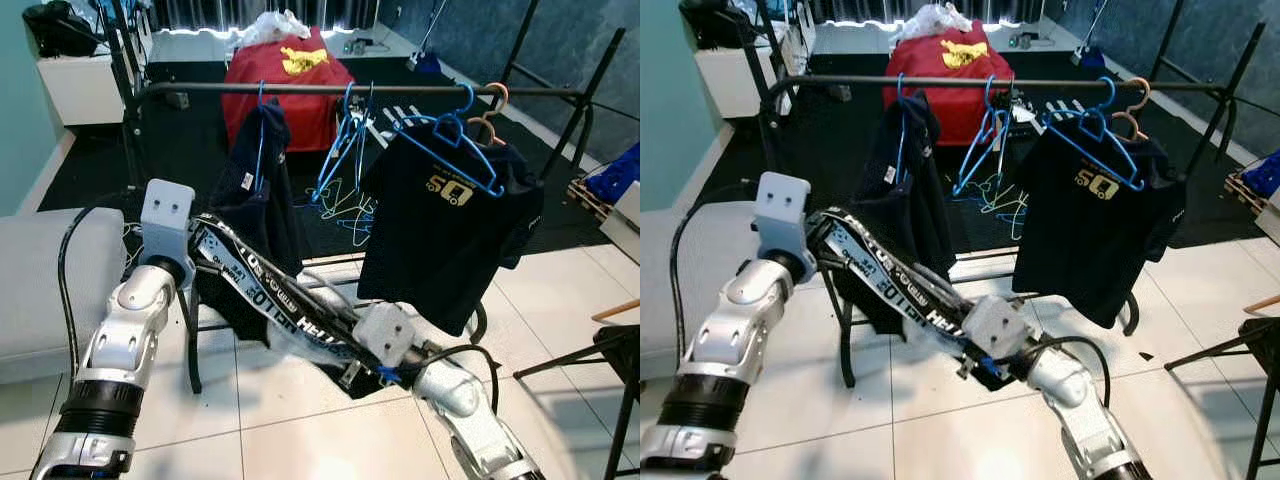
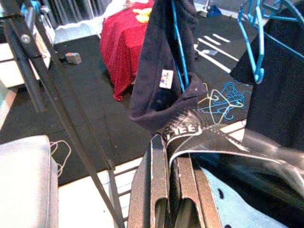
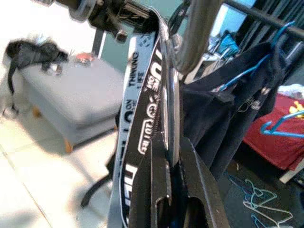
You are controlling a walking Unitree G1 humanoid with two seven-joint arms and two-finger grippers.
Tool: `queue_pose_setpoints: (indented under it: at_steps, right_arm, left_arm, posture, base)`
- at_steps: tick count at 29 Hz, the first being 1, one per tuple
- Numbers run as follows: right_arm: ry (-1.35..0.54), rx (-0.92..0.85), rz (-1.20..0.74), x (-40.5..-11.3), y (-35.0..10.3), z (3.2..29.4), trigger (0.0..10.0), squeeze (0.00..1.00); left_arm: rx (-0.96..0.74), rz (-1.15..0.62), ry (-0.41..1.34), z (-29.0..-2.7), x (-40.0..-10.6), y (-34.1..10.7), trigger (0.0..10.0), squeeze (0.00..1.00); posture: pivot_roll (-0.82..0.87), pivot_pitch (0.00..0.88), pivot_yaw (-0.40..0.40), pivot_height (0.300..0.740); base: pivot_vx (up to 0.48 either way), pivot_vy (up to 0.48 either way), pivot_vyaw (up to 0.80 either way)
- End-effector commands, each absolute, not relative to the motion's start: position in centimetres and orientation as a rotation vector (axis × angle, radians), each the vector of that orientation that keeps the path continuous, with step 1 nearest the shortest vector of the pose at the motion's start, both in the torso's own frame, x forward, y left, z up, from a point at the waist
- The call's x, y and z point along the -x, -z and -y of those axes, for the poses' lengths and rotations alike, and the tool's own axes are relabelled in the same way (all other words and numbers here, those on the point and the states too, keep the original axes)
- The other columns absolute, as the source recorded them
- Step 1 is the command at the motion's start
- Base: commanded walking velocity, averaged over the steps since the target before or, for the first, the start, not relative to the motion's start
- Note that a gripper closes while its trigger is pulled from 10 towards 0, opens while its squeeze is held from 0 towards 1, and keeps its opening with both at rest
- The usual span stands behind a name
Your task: Hang hanger
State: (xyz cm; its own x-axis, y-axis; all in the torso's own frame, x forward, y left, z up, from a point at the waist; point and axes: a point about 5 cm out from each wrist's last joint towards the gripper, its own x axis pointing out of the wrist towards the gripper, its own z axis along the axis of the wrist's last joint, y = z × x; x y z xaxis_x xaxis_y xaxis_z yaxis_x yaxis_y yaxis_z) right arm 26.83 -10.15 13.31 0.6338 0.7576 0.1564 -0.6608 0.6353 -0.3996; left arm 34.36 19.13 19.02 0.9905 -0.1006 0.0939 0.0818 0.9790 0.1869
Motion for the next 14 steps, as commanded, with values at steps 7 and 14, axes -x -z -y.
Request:
queue_pose_setpoints:
  at_steps: [7,14]
  right_arm:
    - [-0.913,0.273,0.441,-25.7,-15.1,8.8,10.0,0.00]
    - [-0.927,0.258,0.443,-25.7,-15.4,8.6,10.0,0.00]
  left_arm:
    - [-0.154,0.020,0.081,-18.5,-35.0,-17.4,0.0,0.00]
    - [-0.158,-0.036,0.047,-19.2,-35.4,-16.2,0.0,0.00]
  posture:
    - [0.05,0.044,-0.004,0.740]
    - [0.05,0.045,-0.001,0.740]
  base:
    - [0.000,0.000,0.00]
    - [0.000,0.000,0.00]
